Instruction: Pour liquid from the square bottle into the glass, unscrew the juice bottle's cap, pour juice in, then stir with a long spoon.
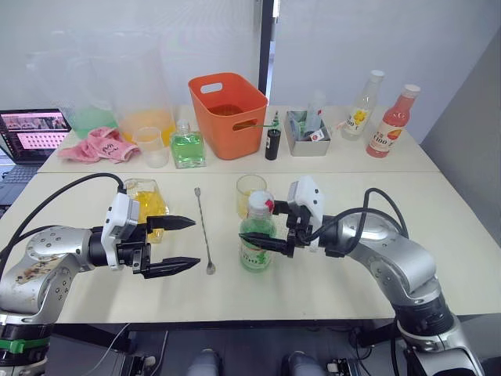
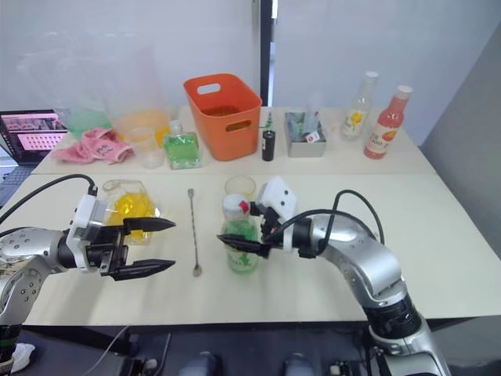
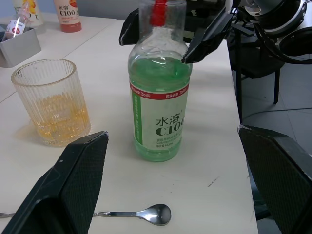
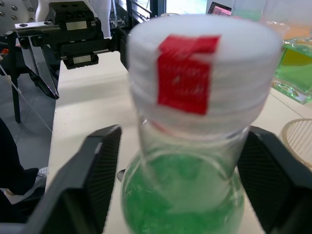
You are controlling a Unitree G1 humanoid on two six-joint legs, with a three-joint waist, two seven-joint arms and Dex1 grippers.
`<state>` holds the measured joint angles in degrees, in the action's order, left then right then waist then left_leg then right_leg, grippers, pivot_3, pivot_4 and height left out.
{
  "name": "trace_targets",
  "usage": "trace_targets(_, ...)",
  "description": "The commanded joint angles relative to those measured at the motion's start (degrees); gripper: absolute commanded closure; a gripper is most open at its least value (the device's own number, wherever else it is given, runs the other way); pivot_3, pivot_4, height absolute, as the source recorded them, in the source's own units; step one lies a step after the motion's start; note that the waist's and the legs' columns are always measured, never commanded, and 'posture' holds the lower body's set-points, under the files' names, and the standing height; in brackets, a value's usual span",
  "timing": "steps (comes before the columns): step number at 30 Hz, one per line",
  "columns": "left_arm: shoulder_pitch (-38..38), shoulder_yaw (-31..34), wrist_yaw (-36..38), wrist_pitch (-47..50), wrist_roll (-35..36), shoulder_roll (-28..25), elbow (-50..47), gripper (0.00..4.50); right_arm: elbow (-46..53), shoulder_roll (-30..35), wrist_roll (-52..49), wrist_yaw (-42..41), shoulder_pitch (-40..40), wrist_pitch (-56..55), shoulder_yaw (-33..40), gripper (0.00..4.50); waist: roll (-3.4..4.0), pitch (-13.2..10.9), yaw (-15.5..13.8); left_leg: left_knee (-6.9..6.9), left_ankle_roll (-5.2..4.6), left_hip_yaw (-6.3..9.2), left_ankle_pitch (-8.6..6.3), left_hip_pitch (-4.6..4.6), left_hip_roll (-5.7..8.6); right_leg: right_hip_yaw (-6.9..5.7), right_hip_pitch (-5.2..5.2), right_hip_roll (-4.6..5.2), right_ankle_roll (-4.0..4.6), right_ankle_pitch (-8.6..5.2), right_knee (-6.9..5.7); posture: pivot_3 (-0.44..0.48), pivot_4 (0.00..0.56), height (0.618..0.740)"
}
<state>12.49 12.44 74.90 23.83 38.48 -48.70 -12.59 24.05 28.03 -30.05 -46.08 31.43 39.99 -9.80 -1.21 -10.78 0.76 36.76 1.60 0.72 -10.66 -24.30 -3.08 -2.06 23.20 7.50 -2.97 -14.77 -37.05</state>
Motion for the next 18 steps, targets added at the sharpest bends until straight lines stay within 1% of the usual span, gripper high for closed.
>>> trace_targets(1, 2.06, -0.11, 0.14, 0.03, 0.82, -0.07, 0.12, 0.00, 1.19, 0.75, -2.37, -0.43, 1.57, 0.51, 3.20, 0.01, -0.01, -0.01, -0.08, 0.00, 0.00, 0.00, 0.00, -0.01, 0.00, 0.00, 0.00, 0.00, 0.00, 0.00, 0.00, 0.000, 0.150, 0.739)
trace_targets(9, 2.62, -0.88, -0.13, 0.00, 0.78, 1.06, 0.41, 0.00, 2.37, 4.76, -5.50, -1.05, 1.58, 2.87, 7.17, 0.01, -0.02, -0.01, -0.10, 0.00, 0.00, 0.00, 0.00, -0.02, 0.00, 0.00, 0.00, 0.00, 0.00, 0.00, 0.01, 0.000, 0.150, 0.739)
trace_targets(13, 3.80, -0.97, 0.51, -0.17, 0.56, 0.85, 2.01, 0.00, 5.80, 9.77, -10.20, -3.08, -2.09, 4.65, 13.15, 0.01, -0.03, -0.01, -0.44, 0.00, 0.00, 0.00, 0.00, -0.02, 0.00, 0.00, -0.02, 0.00, -0.01, 0.00, 0.04, 0.000, 0.150, 0.739)
trace_targets(18, 5.28, -1.86, 0.71, 1.45, 1.21, 0.88, 3.01, 0.00, 7.62, 14.17, -14.28, -3.20, -5.44, 6.31, 18.45, 0.01, -0.04, -0.02, -0.63, 0.00, 0.00, 0.00, 0.00, 0.00, 0.00, 0.00, -0.04, 0.00, 0.00, 0.00, 0.04, 0.000, 0.150, 0.739)
